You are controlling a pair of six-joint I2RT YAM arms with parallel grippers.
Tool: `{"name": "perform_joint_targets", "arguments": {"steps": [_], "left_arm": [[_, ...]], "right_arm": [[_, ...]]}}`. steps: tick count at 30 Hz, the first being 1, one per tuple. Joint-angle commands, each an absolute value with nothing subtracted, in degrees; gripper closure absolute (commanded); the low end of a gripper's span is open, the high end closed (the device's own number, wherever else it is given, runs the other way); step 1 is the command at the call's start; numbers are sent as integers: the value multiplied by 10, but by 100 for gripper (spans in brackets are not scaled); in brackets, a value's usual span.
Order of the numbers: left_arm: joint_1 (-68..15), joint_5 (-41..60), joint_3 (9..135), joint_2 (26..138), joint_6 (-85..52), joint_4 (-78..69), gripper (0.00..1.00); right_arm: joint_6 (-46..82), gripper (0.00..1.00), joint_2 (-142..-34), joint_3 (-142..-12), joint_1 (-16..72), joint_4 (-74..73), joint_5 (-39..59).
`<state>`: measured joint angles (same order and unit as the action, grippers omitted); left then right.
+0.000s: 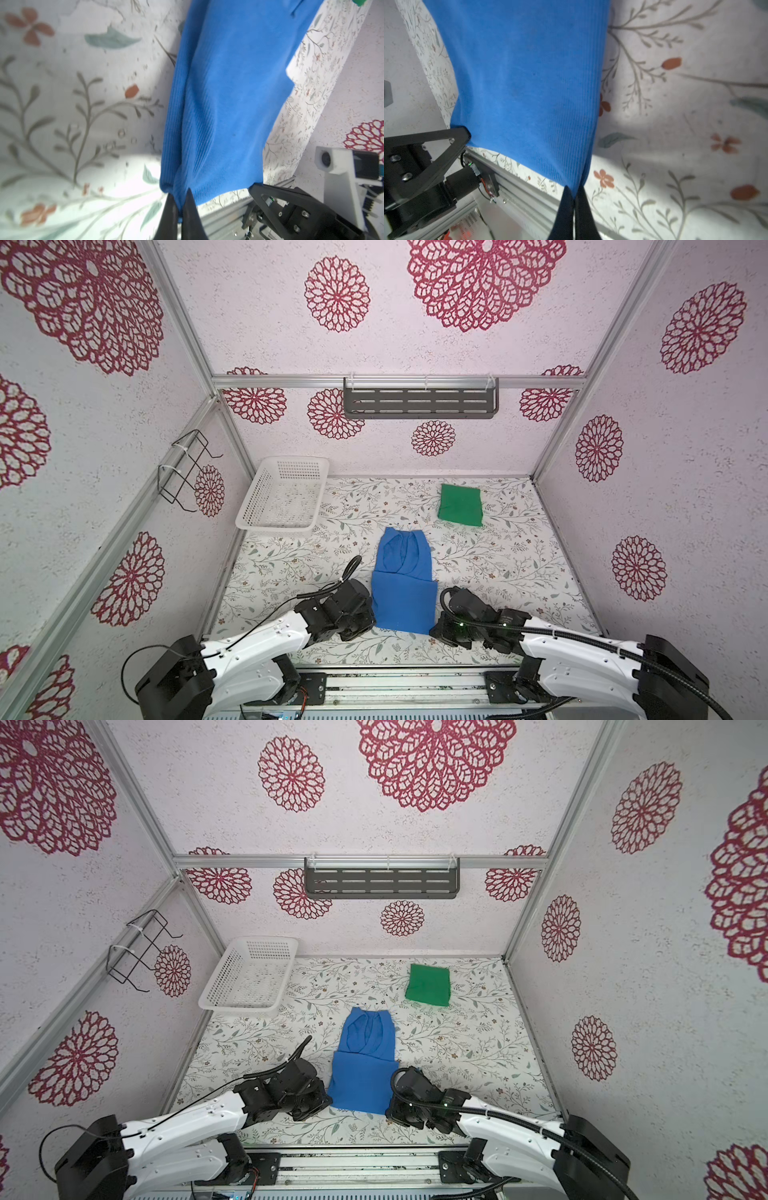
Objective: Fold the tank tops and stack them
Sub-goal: 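Grasp the near corners of the folded blue tank top with both grippers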
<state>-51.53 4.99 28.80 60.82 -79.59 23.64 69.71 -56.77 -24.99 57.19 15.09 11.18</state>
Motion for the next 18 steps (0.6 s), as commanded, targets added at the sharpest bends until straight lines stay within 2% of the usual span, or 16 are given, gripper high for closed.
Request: {"name": "perform_joint_targets", "arguments": {"steps": [1, 5, 9, 18], "left_arm": [[-526, -4, 325, 567, -832, 325, 100], [-521, -34, 378, 550, -805, 390, 100], [-491, -22, 413, 571, -757, 395, 100], [-360, 37, 489, 651, -618, 381, 100]], "right_arm": [[652, 100, -531, -304, 571, 288, 123], [614, 100, -531, -359, 555, 326, 103], [566, 100, -567, -402, 523, 316, 88], [438, 100, -662, -485, 412, 313, 117]]}}
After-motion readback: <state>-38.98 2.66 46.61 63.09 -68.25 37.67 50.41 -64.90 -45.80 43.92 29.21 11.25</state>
